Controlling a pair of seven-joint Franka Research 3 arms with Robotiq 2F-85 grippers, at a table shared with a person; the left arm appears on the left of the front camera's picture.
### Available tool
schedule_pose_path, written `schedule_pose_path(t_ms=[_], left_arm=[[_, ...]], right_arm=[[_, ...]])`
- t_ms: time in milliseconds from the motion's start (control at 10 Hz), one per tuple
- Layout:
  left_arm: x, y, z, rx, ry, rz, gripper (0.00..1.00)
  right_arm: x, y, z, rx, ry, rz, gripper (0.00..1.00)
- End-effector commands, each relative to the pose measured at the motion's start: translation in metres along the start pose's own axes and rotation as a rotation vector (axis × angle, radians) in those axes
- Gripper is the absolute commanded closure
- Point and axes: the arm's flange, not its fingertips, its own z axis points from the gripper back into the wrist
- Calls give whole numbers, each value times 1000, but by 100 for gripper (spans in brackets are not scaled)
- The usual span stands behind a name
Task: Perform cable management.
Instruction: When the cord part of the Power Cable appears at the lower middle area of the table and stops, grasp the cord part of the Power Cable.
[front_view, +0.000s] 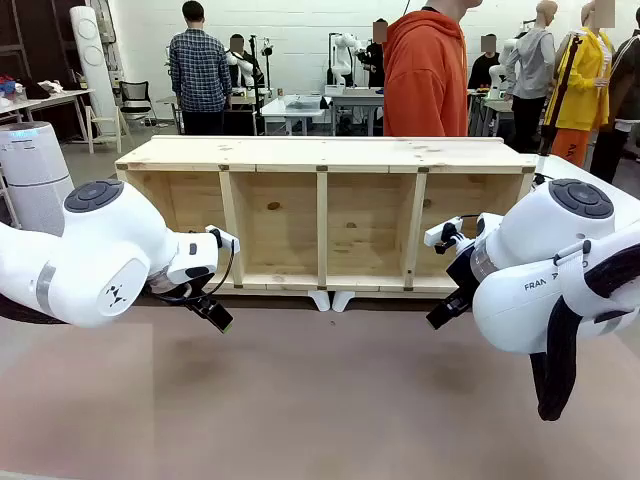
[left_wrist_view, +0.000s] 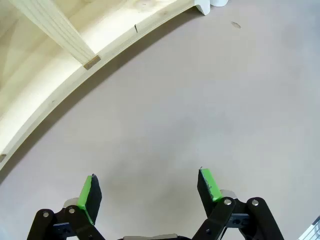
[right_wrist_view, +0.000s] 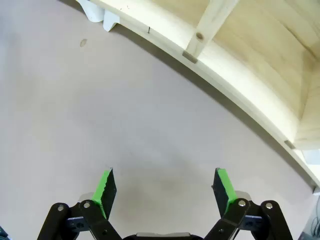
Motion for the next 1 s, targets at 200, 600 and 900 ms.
schedule_pose_path(t_ms=[200, 600, 900], left_arm=[[4, 9, 9, 13, -22, 11, 0], [4, 9, 9, 13, -22, 11, 0], [4, 7, 6, 13, -16, 12, 0]], right_arm=[[0, 0, 0, 0, 0, 0, 0], [0, 0, 0, 0, 0, 0, 0], [0, 0, 0, 0, 0, 2, 0]])
